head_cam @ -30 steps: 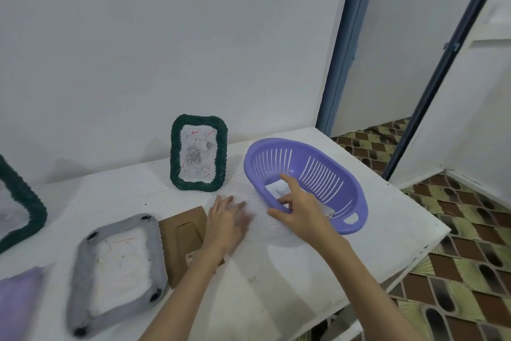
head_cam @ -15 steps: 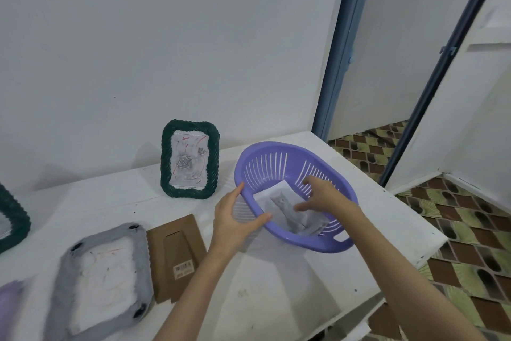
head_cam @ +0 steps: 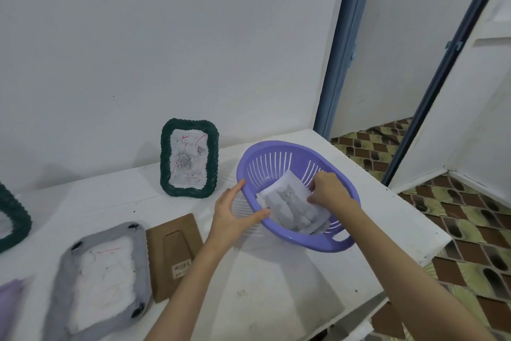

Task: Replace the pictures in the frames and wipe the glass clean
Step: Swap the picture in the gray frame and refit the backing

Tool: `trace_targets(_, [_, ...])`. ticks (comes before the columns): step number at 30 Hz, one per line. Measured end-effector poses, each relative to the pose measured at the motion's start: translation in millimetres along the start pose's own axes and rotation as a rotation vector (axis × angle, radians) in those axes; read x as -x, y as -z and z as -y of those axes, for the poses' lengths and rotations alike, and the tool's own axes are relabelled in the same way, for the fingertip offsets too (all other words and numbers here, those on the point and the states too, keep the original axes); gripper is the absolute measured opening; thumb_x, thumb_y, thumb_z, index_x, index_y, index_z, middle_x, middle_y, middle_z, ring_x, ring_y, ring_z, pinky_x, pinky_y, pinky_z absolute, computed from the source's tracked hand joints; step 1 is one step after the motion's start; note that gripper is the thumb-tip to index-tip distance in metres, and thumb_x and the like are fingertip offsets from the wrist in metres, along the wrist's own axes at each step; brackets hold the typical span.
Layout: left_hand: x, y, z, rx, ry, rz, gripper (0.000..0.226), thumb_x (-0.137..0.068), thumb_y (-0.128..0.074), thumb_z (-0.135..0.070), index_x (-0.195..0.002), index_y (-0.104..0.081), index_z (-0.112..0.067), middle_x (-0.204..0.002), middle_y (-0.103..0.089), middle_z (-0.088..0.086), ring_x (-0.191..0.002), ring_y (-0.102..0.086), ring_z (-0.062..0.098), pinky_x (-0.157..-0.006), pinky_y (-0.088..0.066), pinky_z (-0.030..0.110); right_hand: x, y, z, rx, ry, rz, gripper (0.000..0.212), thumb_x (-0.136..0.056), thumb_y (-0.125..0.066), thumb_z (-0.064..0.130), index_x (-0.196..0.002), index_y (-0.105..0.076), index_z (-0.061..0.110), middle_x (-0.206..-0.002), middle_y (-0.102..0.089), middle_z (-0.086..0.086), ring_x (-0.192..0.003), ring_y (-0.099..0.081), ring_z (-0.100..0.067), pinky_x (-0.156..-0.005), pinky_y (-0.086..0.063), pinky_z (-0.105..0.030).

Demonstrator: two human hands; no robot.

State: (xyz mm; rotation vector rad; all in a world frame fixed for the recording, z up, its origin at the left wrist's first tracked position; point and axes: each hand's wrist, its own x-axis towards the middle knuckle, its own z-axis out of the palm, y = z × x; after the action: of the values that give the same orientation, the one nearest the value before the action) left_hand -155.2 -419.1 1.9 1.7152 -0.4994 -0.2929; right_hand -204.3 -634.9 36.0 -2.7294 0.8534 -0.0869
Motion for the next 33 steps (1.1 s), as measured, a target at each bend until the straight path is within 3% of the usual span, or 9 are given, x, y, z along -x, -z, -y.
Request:
trace_targets(6, [4,-2,-10,-0.113,-0.091,-0.013,0.092,-0.056,-0.073,-0.06,-0.136,-0.038,-0.034,-0.143,-0.037,-0.006,-0.137,-0.027,0.013,-0.114,-0.026,0.037,26,18,19,-0.289,0.003,-0.138,0.013,-0.082,-0.063,0.021,-0.081,-0.068,0.009,-0.078,-0.067,-0.006,-0.071,-0.06,-0.016,-0.06,-0.045,-0.024])
trace_targets(11, [20,2,-40,0.172,-0.002,0.008,0.06,-0.081,-0.034,-0.066,-0.136,-0.027,-0.044,-0.137,-0.044,-0.013,-0.134,-0.033,0.006,-0.111,-0.023,0.026,67,23,61,-0.725,0.223,-0.102,0.009,-0.082,-0.066,0.024,-0.073,-0.066,0.023,-0.069,-0.063,0.014,-0.058,-0.056,0.004,-0.059,-0.041,-0.016])
trace_targets(14, [17,14,-43,0.35,0.037,-0.009,0.079,-0.074,-0.032,-0.077,-0.141,-0.018,-0.037,-0.128,-0.059,0.002,-0.119,-0.055,0.015,-0.108,-0.038,0.042,85,14,86,-0.781,0.34,-0.045,0.019,-0.087,-0.057,0.038,-0.085,-0.068,0.024,-0.077,-0.065,0.016,-0.069,-0.058,-0.005,-0.063,-0.044,-0.019])
trace_targets(17, [25,32,-41,0.361,-0.016,-0.116,0.085,-0.082,-0.061,-0.04,-0.143,-0.002,-0.039,-0.122,-0.061,0.003,-0.104,-0.064,0.019,-0.092,-0.052,0.039,94,4,107,-0.85,0.406,-0.04,0.022,-0.093,-0.048,0.029,-0.094,-0.069,0.02,-0.088,-0.068,0.014,-0.08,-0.059,-0.006,-0.068,-0.042,-0.018])
trace_targets(21, [44,66,-31,0.191,-0.119,-0.259,0.086,-0.085,-0.056,0.006,-0.137,-0.014,-0.048,-0.112,-0.058,-0.016,-0.093,-0.064,0.002,-0.077,-0.055,0.023,99,-13,133,-0.786,0.484,-0.115,0.019,-0.087,-0.055,0.008,-0.093,-0.067,0.021,-0.1,-0.063,0.009,-0.086,-0.052,-0.007,-0.071,-0.035,-0.007])
trace_targets(23, [53,87,-27,0.168,-0.128,-0.299,0.068,-0.083,-0.054,0.01,-0.132,-0.035,-0.032,-0.114,-0.057,-0.01,-0.091,-0.063,-0.003,-0.069,-0.054,0.017,101,-24,146,-0.696,0.485,-0.145,0.02,-0.083,-0.06,0.007,-0.094,-0.067,0.022,-0.111,-0.053,0.006,-0.105,-0.044,-0.01,-0.086,-0.031,-0.016])
trace_targets(26, [68,121,-18,0.118,-0.131,-0.373,0.038,-0.082,-0.056,0.011,-0.107,-0.052,-0.017,-0.114,-0.057,-0.002,-0.099,-0.059,0.016,-0.066,-0.051,0.014,106,-37,165,-0.686,0.512,-0.058,0.021,-0.079,-0.067,0.012,-0.093,-0.065,0.027,-0.114,-0.052,0.003,-0.113,-0.043,-0.013,-0.096,-0.034,-0.027])
trace_targets(30, [87,163,-4,0.069,-0.077,-0.405,0.026,-0.081,-0.06,0.008,-0.101,-0.055,-0.006,-0.107,-0.06,0.0,-0.097,-0.06,0.014,-0.069,-0.052,0.013,118,-51,191,-0.823,0.542,0.133,0.028,-0.079,-0.067,0.004,-0.1,-0.066,0.022,-0.099,-0.057,0.013,-0.077,-0.05,0.02,-0.067,-0.039,0.0])
trace_targets(33, [100,190,12,-0.001,-0.024,-0.422,0.028,-0.08,-0.064,0.004,-0.096,-0.06,-0.018,-0.103,-0.062,-0.006,-0.094,-0.06,0.012,-0.074,-0.052,0.016,122,-69,206,-0.888,0.521,0.233,0.033,-0.077,-0.067,-0.001,-0.102,-0.068,0.021,-0.101,-0.063,0.009,-0.08,-0.058,0.011,-0.074,-0.049,-0.008])
